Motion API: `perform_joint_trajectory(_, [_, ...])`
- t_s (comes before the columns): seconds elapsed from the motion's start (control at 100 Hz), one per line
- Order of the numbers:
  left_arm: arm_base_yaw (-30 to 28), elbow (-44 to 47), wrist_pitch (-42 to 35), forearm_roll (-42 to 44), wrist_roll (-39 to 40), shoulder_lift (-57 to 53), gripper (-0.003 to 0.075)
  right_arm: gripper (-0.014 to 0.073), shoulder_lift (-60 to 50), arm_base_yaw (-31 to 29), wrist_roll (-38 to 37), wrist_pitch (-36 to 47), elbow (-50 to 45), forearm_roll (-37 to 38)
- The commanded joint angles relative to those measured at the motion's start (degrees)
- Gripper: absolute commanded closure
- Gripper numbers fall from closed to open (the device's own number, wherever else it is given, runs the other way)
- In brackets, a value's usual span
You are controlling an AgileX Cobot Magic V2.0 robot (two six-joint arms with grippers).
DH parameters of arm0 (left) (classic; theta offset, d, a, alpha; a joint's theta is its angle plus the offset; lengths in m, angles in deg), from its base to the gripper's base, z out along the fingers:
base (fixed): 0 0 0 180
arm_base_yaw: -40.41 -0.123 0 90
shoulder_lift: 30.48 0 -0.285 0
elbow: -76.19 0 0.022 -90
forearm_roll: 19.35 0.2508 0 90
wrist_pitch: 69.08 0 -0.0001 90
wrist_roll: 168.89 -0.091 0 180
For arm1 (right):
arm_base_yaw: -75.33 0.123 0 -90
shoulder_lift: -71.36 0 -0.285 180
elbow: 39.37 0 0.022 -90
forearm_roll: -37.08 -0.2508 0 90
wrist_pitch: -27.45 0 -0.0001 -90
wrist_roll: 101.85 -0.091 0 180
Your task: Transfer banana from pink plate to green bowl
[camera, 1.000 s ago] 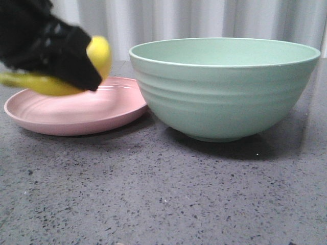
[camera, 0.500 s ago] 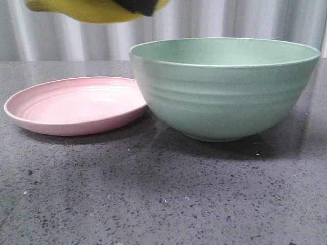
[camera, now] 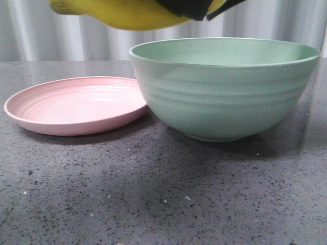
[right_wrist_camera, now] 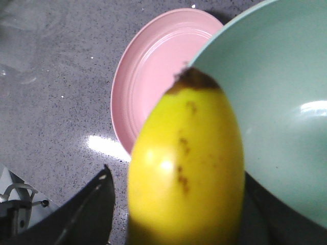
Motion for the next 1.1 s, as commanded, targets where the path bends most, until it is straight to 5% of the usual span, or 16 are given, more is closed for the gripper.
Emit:
perform_joint_trajectory(0.0, [0.4, -2.2, -4.2, -1.3, 0.0, -1.2, 0.0531, 0.0213, -1.1, 0.1, 0.2, 1.9, 2.1, -2.2])
perform_joint_trajectory(0.28, [0.4, -2.2, -5.8, -1.3, 0.1, -1.2, 0.0309, 0.0665, -1.3, 0.1, 0.2, 1.5, 2.1, -2.2])
perform_joint_trajectory(0.59, [0.3, -2.2, -5.8, -1.2, 0.1, -5.2, 0.0311, 0.0663, -1.6, -2.8, 1.8, 3.5, 3.7, -1.5])
perform_joint_trajectory(0.85, [0.3, -2.2, -8.6, -1.1, 0.1, -9.7, 0.0311, 0.0649, -0.2, -6.2, 2.6, 13.0, 5.2, 8.4])
perform_joint_trajectory(0.97, [0.3, -2.2, -9.2, -1.1, 0.1, -9.8, 0.0311, 0.0563, 2.3, -6.2, 2.6, 12.4, 5.2, 10.0])
perform_joint_trajectory(1.09, [0.3, -2.2, -9.2, -1.4, 0.2, -9.8, 0.0311, 0.0376, 4.0, -6.0, 3.7, 11.9, 5.2, 10.8])
